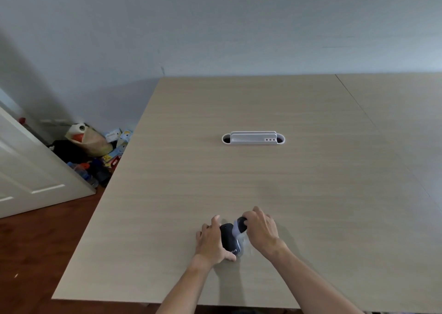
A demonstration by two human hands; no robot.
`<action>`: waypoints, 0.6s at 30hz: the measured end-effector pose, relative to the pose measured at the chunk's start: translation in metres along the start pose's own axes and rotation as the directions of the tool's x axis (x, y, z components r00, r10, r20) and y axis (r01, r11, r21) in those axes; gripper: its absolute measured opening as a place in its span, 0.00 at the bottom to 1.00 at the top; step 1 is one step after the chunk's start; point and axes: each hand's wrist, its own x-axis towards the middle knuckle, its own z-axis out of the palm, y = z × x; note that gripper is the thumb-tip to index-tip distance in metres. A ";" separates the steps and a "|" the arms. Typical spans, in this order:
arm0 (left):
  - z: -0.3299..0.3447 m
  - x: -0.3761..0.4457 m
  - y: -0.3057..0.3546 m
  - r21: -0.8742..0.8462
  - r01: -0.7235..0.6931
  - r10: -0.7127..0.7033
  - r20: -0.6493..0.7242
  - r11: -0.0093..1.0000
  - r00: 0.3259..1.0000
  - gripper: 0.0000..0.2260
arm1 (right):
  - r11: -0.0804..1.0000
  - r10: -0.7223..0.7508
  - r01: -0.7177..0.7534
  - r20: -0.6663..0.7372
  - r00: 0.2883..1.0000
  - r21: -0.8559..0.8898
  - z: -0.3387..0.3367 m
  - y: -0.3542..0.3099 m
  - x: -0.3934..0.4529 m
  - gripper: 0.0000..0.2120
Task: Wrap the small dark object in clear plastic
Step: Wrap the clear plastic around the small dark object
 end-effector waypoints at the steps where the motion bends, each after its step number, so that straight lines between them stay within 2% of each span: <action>1: 0.001 0.000 -0.001 -0.018 0.009 -0.009 -0.001 1.000 1.000 0.56 | 1.000 -0.014 0.014 -0.023 1.000 -0.023 -0.002 -0.006 0.004 0.10; 5: 0.001 -0.002 0.000 -0.064 0.034 -0.034 -0.006 0.997 0.999 0.56 | 0.990 -0.137 0.139 0.055 0.989 -0.037 -0.004 -0.025 0.019 0.08; 7: 0.002 -0.002 0.001 -0.086 0.052 -0.052 0.001 0.995 0.999 0.57 | 0.995 -0.089 0.092 0.091 0.992 -0.028 -0.005 -0.023 0.023 0.08; 10: 0.004 -0.001 -0.001 -0.138 0.079 -0.079 0.006 0.987 0.997 0.58 | 0.999 -0.010 0.011 0.032 0.999 -0.042 -0.012 -0.018 0.027 0.09; 11: 0.006 -0.001 -0.003 -0.167 0.092 -0.091 0.013 0.982 0.996 0.58 | 1.000 -0.015 0.015 0.032 0.999 -0.013 -0.012 -0.018 0.029 0.08; 13: 0.007 -0.002 -0.006 -0.234 0.125 -0.120 0.035 0.964 0.992 0.58 | 0.995 -0.072 0.063 0.119 0.990 0.074 -0.008 -0.019 0.032 0.08; 16: 0.010 0.001 -0.012 -0.261 0.123 -0.112 0.055 0.958 0.992 0.61 | 0.996 -0.089 0.090 0.184 0.979 0.000 -0.003 -0.019 0.026 0.07; 18: 0.012 0.004 -0.015 -0.256 0.121 -0.110 0.059 0.959 0.992 0.62 | 0.996 -0.037 0.045 0.102 0.994 -0.072 -0.006 -0.019 0.026 0.09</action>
